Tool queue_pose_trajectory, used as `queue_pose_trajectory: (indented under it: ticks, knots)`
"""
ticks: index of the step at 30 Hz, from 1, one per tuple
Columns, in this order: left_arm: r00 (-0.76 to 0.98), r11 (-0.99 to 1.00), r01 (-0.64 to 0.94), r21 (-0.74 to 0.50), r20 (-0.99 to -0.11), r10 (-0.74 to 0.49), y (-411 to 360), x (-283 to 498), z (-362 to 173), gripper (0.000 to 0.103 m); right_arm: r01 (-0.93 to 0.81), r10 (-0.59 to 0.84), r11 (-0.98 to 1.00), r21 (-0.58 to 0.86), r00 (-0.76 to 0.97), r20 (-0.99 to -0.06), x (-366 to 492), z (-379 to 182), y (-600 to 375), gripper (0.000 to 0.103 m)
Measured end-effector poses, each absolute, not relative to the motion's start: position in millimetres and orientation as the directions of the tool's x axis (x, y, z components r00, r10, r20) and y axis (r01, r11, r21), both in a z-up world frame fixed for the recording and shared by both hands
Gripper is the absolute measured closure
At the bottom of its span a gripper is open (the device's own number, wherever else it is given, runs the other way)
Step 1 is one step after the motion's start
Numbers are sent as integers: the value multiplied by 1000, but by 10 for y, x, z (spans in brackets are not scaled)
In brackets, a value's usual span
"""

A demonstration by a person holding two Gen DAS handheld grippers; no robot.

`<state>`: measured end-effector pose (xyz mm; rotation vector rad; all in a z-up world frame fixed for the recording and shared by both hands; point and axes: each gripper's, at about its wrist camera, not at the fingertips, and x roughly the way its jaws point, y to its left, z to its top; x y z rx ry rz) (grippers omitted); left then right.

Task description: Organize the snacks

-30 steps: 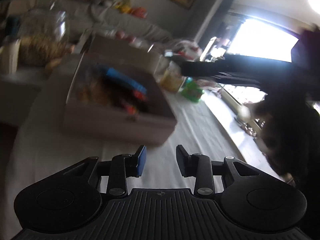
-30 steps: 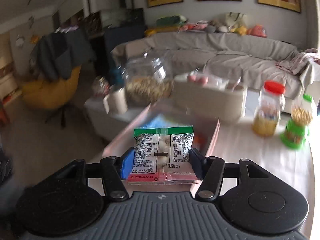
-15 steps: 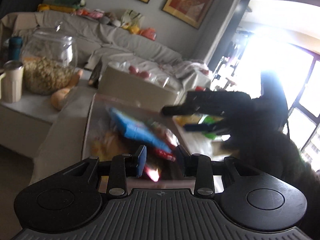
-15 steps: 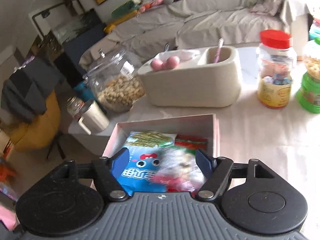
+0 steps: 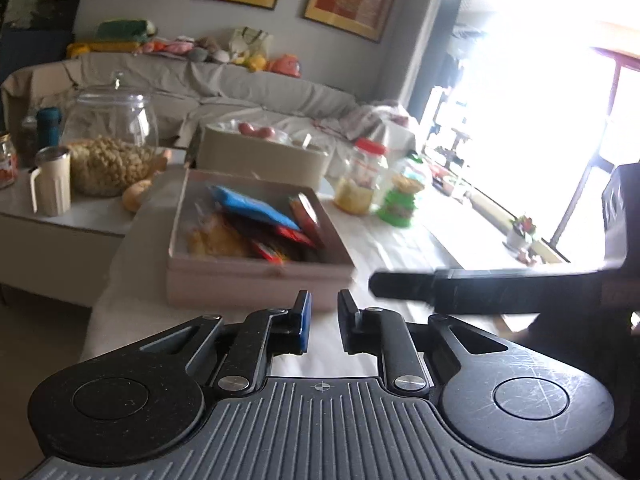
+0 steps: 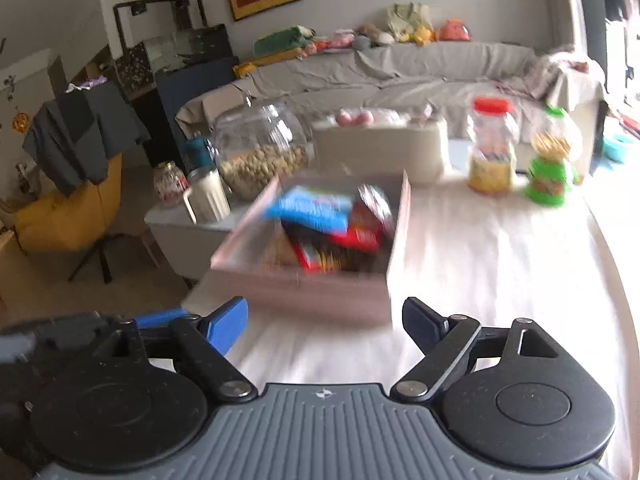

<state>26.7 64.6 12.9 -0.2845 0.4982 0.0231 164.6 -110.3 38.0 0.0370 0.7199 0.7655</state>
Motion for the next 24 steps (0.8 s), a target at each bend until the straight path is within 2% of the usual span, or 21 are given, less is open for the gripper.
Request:
queue_pose_trajectory:
  ticks: [6, 13, 24]
  knots:
    - [834, 965, -170, -199, -551, 33, 400, 78, 141, 85, -562, 557, 803, 200, 588, -586, 1189, 215, -1351, 17]
    - [833, 981, -168, -101, -547, 86, 204, -32, 162, 86, -564, 569, 798, 213, 587, -576, 1096, 245, -1418, 17]
    - [823, 976, -176, -129, -564, 74, 264, -6, 152, 86, -576, 574, 789, 212, 571, -587, 1071, 230, -1403, 17]
